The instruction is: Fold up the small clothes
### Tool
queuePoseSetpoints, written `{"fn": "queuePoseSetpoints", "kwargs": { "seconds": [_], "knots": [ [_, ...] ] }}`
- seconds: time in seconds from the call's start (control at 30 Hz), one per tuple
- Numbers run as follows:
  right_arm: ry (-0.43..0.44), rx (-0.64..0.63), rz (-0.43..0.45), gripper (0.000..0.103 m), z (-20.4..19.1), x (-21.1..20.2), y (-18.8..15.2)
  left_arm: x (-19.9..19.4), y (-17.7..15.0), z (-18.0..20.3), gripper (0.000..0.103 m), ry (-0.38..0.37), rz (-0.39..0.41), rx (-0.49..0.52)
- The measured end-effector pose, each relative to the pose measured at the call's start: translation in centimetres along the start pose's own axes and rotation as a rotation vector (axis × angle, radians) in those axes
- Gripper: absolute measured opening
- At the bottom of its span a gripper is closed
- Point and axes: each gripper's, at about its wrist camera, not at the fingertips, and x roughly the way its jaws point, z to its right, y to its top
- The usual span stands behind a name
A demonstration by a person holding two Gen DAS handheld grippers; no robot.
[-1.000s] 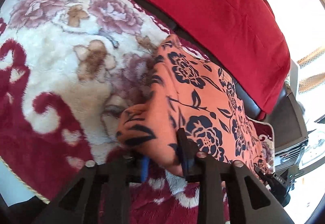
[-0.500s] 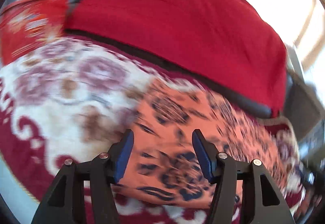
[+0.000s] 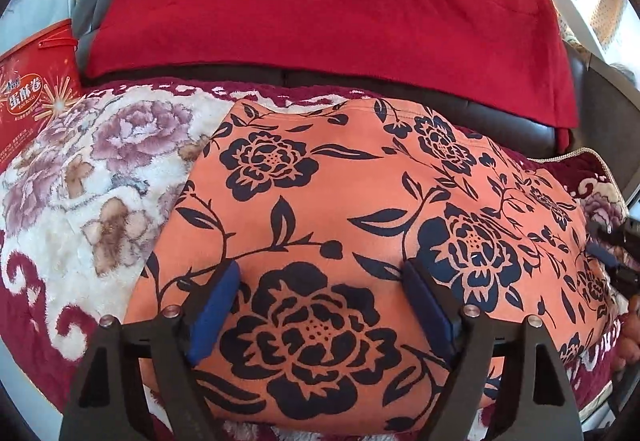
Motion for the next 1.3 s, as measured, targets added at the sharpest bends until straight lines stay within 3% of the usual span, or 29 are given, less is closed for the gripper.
{"fn": "queuePoseSetpoints", "kwargs": {
  "seconds": [0.1, 0.2, 0.33, 0.6, 0.63, 0.67, 0.7, 0.8, 0.93, 1.17, 1.3],
  "knots": [
    [0.008, -0.024, 0.033, 0.037, -1.2, 1.2, 0.6, -0.1, 0.0, 0.1, 0.084, 0.006, 0.007, 0.015],
    [-0.023, 0.006, -0.029, 0.037, -1.3, 4.3, 0.9, -0.1, -0.1, 0.0, 0.085, 0.005, 0.007, 0.016],
    [-0.017, -0.014, -0.031, 0.036, -1.7, 4.1, 0.8, -0.1, 0.0, 0.0, 0.085, 0.003, 0.006, 0.019],
    [0.145, 0.009, -0.033, 0.039, -1.5, -0.4, -1.1, -0.1, -0.1, 0.1, 0.085, 0.005, 0.007, 0.023],
    [0.168, 0.009, -0.040, 0.046, -1.6, -0.8, -1.4, -0.1, -0.1, 0.0, 0.086, 0.004, 0.006, 0.023],
    [0.203, 0.017, -0.046, 0.062, -1.7, -1.3, -1.8, -0.1, -0.1, 0.0, 0.086, 0.002, 0.002, 0.020],
    [0.230, 0.028, -0.048, 0.066, -1.7, -1.7, -2.2, -0.1, -0.1, -0.1, 0.087, 0.000, -0.001, 0.019],
    [0.317, 0.065, -0.055, 0.066, -1.1, -3.3, -4.0, -0.1, 0.0, -0.3, 0.090, -0.004, -0.016, 0.012],
    [0.366, 0.140, -0.113, 0.066, 0.4, -4.4, -6.4, -0.9, 0.1, -0.5, 0.090, -0.004, -0.019, 0.019],
    [0.344, 0.275, -0.176, 0.066, 3.4, -4.7, -10.0, -3.2, 0.9, -1.1, 0.091, 0.050, 0.055, 0.018],
    [0.304, 0.374, -0.126, 0.066, 5.2, -3.9, -9.8, -3.5, 0.8, -1.4, 0.094, 0.055, 0.078, 0.039]
  ]
}}
